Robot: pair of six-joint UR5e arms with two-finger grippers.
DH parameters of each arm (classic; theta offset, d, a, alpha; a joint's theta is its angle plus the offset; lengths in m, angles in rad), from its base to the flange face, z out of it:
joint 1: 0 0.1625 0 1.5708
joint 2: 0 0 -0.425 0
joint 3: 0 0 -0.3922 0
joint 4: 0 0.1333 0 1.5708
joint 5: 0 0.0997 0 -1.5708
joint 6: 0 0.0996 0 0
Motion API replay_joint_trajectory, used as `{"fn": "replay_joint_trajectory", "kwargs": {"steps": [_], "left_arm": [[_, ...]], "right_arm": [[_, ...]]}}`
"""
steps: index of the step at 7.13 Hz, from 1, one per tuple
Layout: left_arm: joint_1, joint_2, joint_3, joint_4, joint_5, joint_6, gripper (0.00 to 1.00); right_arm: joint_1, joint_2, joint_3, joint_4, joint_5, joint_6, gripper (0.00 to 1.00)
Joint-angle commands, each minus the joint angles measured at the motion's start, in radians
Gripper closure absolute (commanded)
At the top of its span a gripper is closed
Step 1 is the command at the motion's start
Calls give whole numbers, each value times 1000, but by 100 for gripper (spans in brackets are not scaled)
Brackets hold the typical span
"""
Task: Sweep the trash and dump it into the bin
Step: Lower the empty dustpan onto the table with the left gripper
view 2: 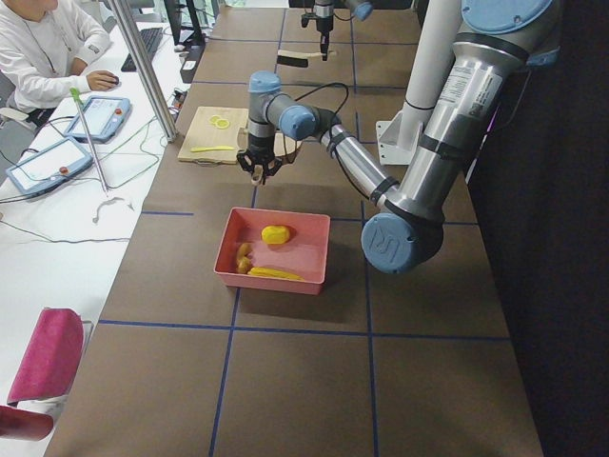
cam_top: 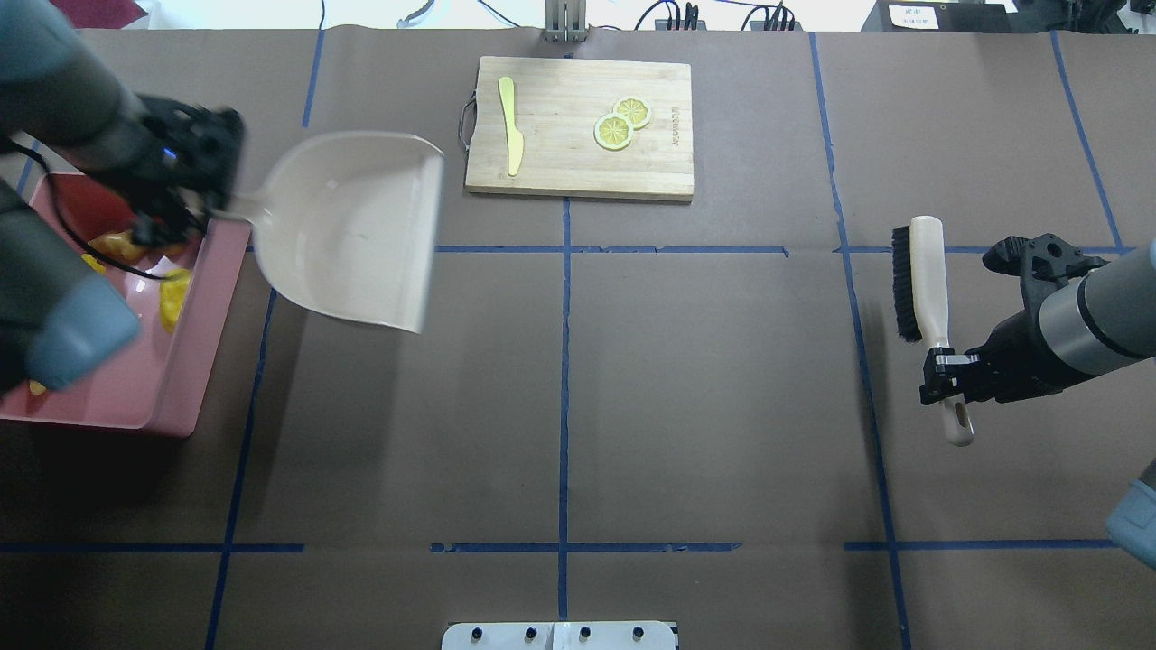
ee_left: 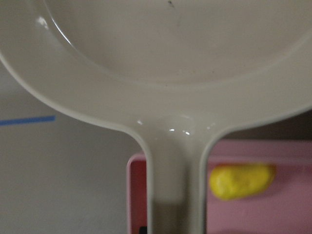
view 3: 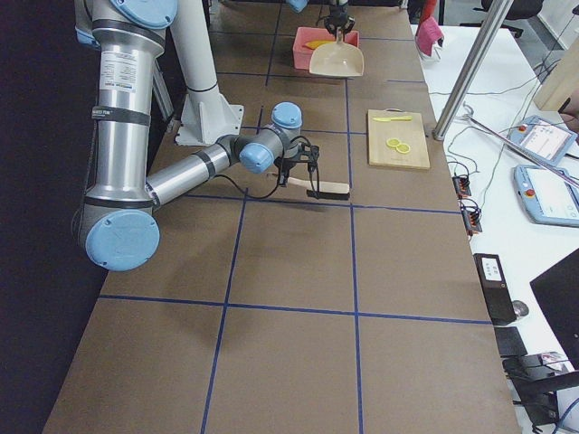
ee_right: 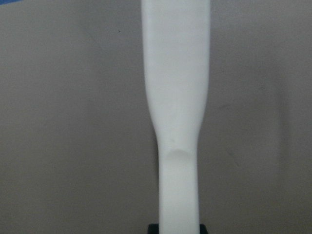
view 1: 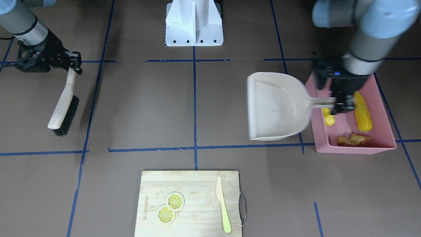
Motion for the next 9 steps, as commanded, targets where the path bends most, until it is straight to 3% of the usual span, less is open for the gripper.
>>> {"fn": "replay_joint_trajectory", "kwargs": {"steps": [1,3,9], "left_arm": [[185,-12,1,3,119,-100,91],[300,-14,3,0,159,-264,83],[382,-27,9,1,305,-350,74]], "right_arm": [[0,1,-12,2,1,-11,99],[3,1,-26,2,1,-37,99],[9,1,-28,2,1,-44,98]]}}
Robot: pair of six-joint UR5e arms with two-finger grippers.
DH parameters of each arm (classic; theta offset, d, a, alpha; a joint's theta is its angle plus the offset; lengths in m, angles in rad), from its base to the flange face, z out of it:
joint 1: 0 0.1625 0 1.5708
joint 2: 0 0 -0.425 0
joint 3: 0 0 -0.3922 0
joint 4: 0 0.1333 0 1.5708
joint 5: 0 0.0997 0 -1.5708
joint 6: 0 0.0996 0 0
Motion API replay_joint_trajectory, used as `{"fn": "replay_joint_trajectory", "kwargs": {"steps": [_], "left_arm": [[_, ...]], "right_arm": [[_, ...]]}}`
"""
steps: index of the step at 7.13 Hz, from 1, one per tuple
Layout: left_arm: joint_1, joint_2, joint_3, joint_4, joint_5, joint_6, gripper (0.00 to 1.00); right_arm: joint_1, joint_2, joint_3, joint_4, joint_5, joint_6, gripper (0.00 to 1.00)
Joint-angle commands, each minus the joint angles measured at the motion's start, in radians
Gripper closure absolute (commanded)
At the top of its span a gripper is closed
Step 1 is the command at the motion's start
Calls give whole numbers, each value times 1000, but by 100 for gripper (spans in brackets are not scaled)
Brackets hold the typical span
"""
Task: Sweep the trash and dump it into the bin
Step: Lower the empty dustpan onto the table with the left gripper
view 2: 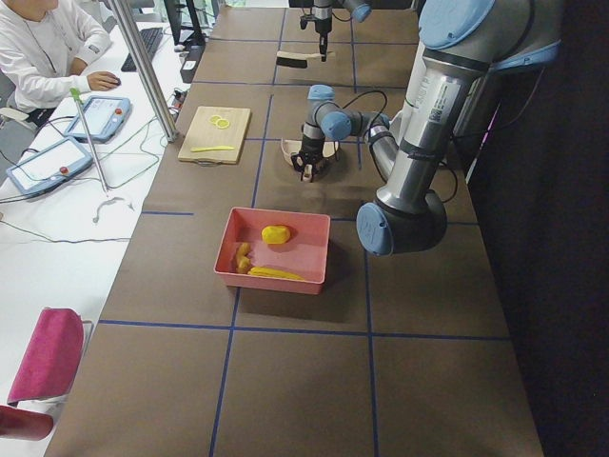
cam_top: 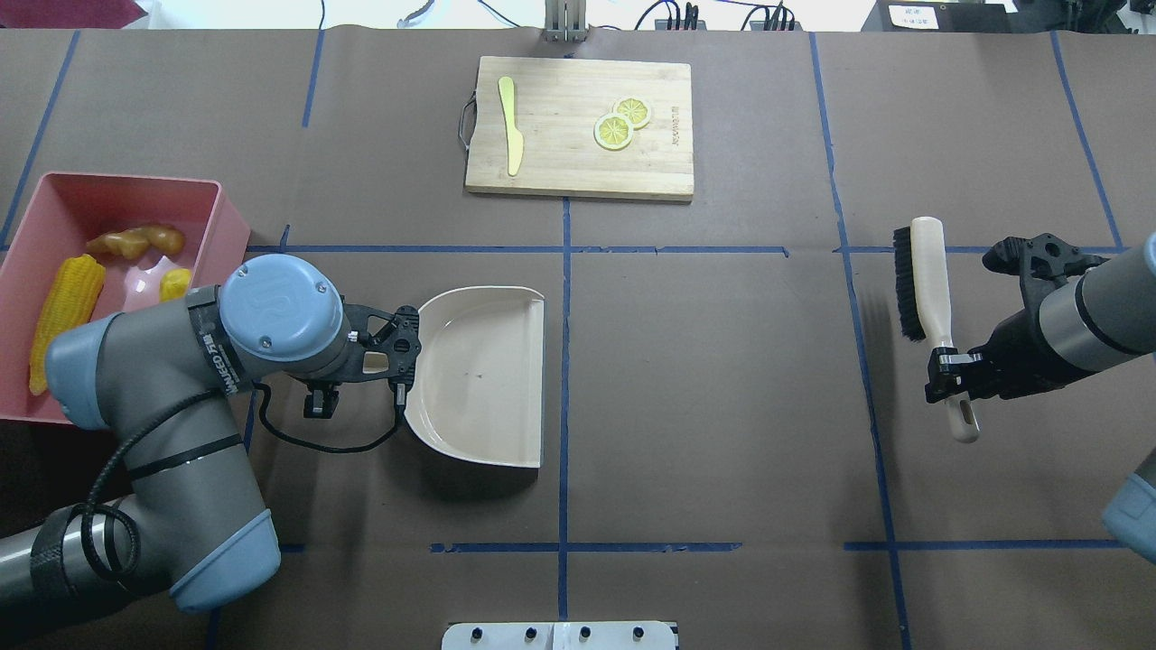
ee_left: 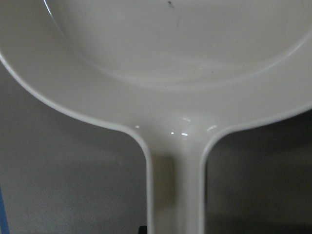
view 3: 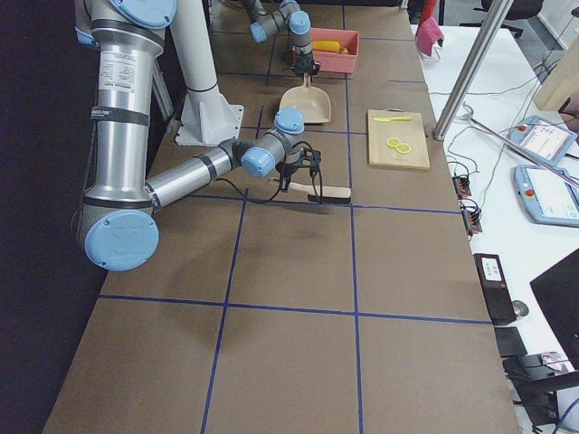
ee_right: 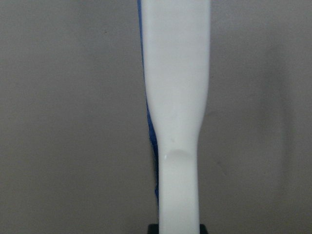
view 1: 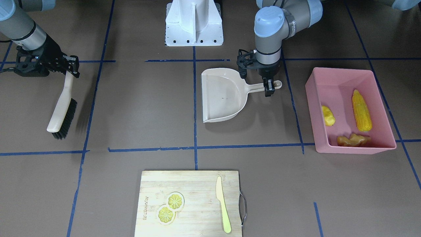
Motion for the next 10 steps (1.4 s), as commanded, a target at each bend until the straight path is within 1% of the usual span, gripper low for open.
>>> {"fn": "replay_joint_trajectory", "kwargs": {"steps": [1,2,3,4,5,6,7,8,9,10], "left_arm": [[13,-3,1,0,27,-2,56],[13,-2,4,0,27,0,9],[5,0,-6,3,29,10,0],[-37,7,-35,8,26,13,0],[-100,17,-76,11,17,13,0],[-187,36,-100,11,-33,13,0],[-303,44,-95,12,-119,13,0],[-388,66,-89,12,-170,15,0],[-428,98,-80,11,-175,13,0],[-441,104,-85,11,-178,12,0]], "right_arm": [[0,-1,2,0,0,0,98],[0,-1,2,0,2,0,98],[3,-4,7,0,3,1,98],[12,-10,8,2,6,-2,98],[23,-51,22,3,9,-20,98],[23,-150,37,68,14,-56,98],[23,-263,7,232,55,-58,96],[29,-321,-72,394,87,-58,95],[35,-332,-153,470,121,-57,92],[38,-359,-163,475,126,-58,89]]}}
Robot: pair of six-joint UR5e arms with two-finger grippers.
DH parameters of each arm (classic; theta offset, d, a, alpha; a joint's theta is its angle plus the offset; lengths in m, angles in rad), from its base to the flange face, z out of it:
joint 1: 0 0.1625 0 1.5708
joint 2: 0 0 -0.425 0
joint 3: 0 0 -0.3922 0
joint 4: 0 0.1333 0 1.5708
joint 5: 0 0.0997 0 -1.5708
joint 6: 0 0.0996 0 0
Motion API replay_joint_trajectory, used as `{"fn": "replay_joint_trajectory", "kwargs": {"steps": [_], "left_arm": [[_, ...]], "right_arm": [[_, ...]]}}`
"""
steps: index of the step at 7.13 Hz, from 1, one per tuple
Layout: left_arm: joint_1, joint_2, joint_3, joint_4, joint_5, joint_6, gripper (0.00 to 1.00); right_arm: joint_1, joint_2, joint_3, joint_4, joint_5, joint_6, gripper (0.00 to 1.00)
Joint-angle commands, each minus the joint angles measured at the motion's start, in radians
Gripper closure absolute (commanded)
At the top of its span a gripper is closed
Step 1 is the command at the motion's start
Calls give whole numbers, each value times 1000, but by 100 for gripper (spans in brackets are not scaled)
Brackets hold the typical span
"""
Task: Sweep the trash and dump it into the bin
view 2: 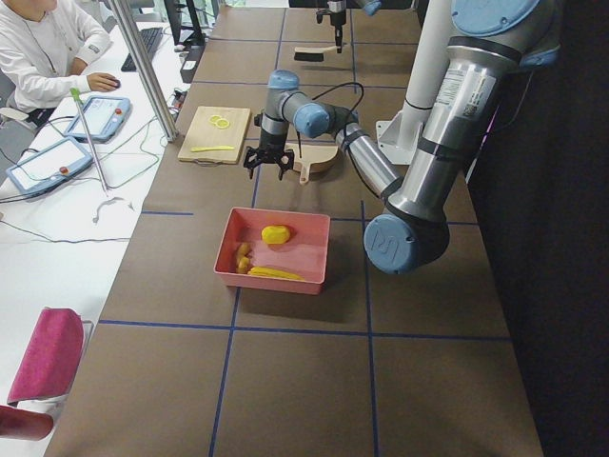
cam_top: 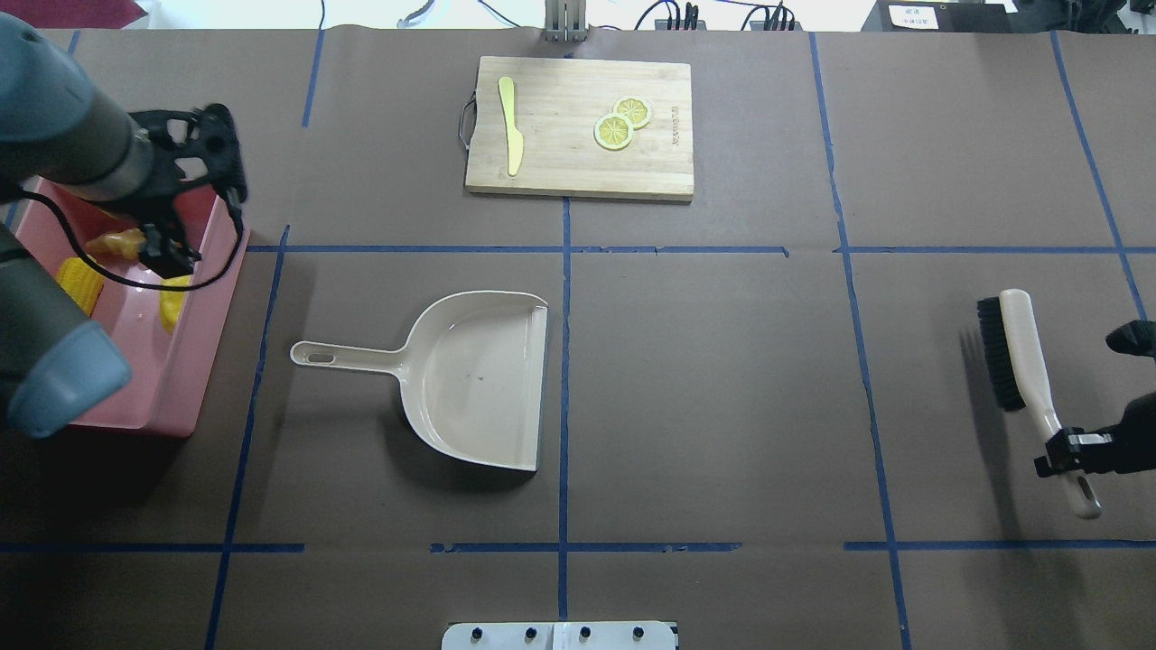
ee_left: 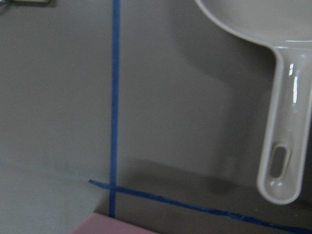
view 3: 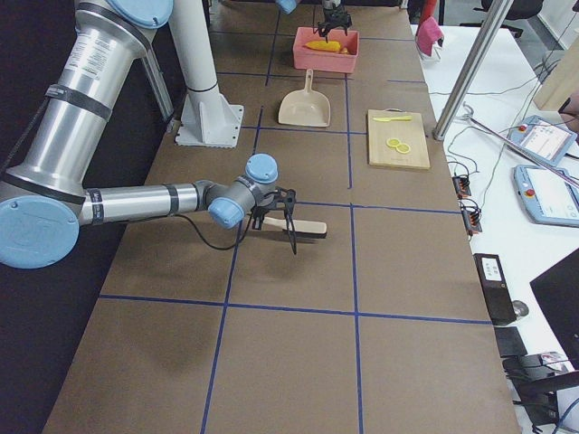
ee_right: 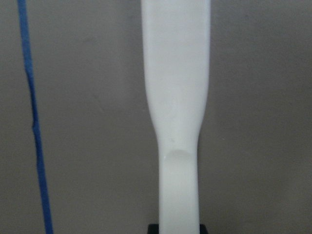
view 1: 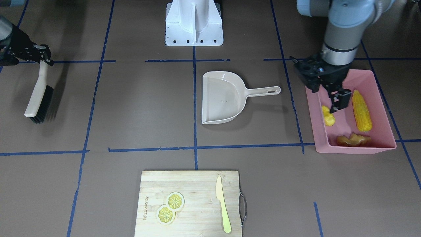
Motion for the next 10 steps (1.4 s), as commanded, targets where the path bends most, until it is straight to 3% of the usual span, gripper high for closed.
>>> {"fn": "replay_joint_trajectory", "kwargs": {"steps": [1,5,8,9,10], "left_arm": [[-36,17,-5,0,-13,-3,0],[-37,17,-3,0,-14,-9,0],[-37,17,-5,-2,-13,-11,0],[-37,17,-5,-2,-13,-12,0],[-37,19,-2,-2,-13,-14,0]], "right_arm": [[5,-52,-41,51,19,-1,86],[-6,-43,-61,48,17,-1,65],[-7,-30,-61,48,13,-18,62],[-7,-28,-63,48,8,-17,22],[-6,-30,-63,48,7,-17,0]]}}
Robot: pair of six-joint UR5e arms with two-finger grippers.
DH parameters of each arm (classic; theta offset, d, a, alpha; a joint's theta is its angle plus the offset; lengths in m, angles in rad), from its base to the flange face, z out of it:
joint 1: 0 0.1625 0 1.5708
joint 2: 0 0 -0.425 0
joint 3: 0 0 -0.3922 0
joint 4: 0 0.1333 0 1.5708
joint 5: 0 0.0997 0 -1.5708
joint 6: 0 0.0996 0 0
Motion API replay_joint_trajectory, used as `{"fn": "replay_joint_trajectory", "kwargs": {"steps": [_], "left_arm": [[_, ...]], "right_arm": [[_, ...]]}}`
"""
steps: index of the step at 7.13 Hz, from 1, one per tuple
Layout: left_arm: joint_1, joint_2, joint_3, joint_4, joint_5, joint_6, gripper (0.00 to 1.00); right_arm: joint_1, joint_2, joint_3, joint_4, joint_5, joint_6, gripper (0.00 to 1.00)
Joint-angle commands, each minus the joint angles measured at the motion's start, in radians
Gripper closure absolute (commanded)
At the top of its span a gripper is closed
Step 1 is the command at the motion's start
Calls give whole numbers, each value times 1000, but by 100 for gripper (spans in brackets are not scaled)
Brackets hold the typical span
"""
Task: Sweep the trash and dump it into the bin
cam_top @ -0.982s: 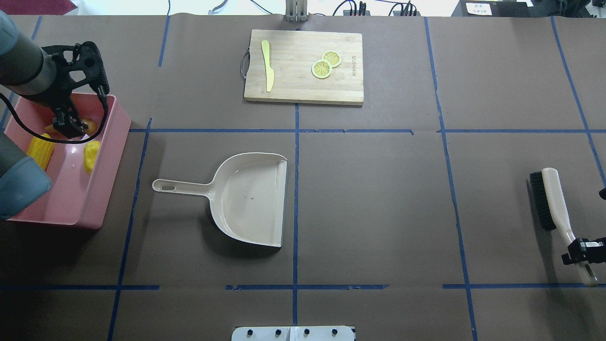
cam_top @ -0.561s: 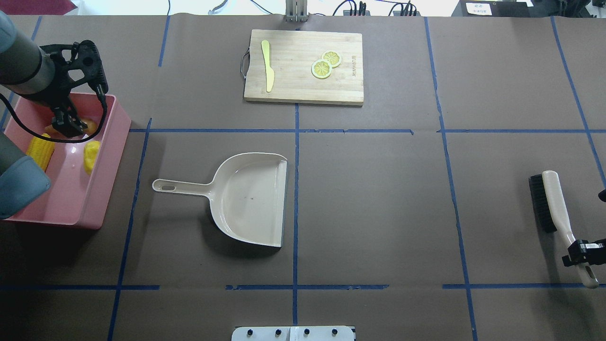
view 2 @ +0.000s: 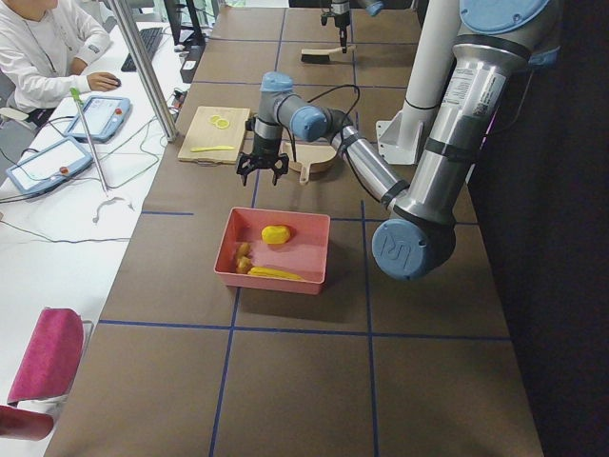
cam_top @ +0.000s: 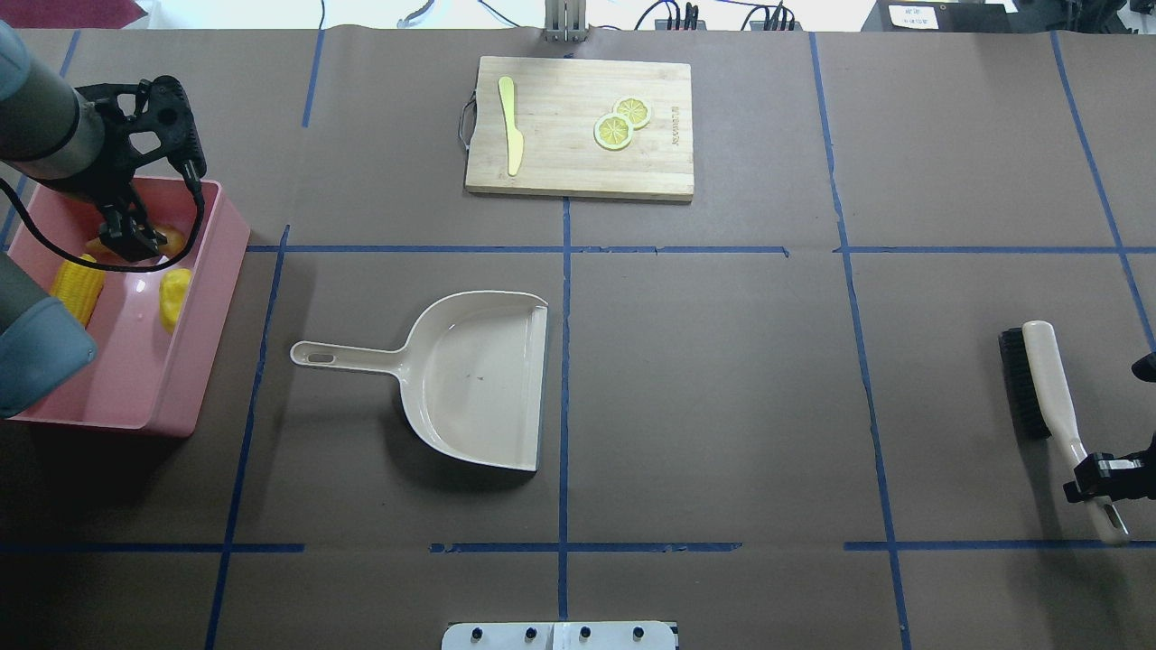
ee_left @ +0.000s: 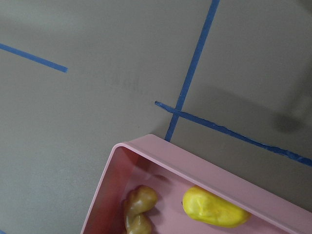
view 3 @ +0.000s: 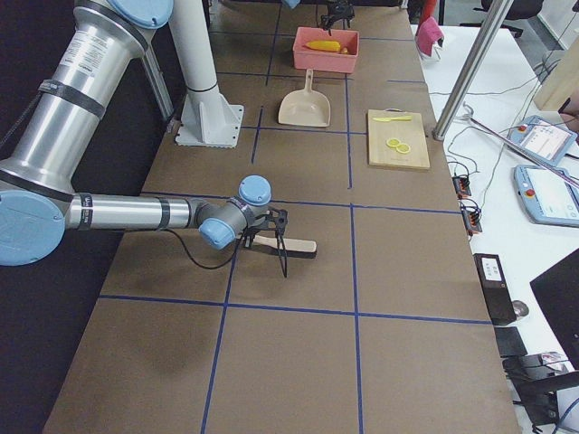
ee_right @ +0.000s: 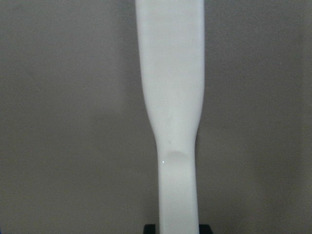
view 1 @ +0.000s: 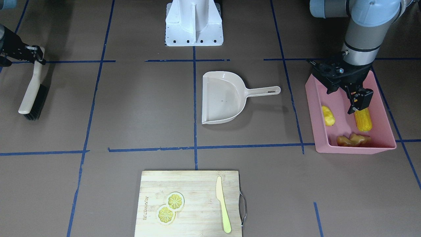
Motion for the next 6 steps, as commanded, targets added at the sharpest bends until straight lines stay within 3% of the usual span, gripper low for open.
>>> {"fn": "replay_joint_trajectory", "kwargs": {"steps": [1,2,4,6], "left_arm": [[0,3,2,0,0,0,0],[-8,10,7,0,2,0,0],[-149,88,22,3,-47,-3,0],[-344,111,182,3,-235,-3,0]], "right_arm": [[6,-2,6,0,-1,-3,0],[27,-9,31,2,5,-4,0],[180,-19,38,2,18,-9,0],[405,-11,-43,-17,151,-218,0]]}}
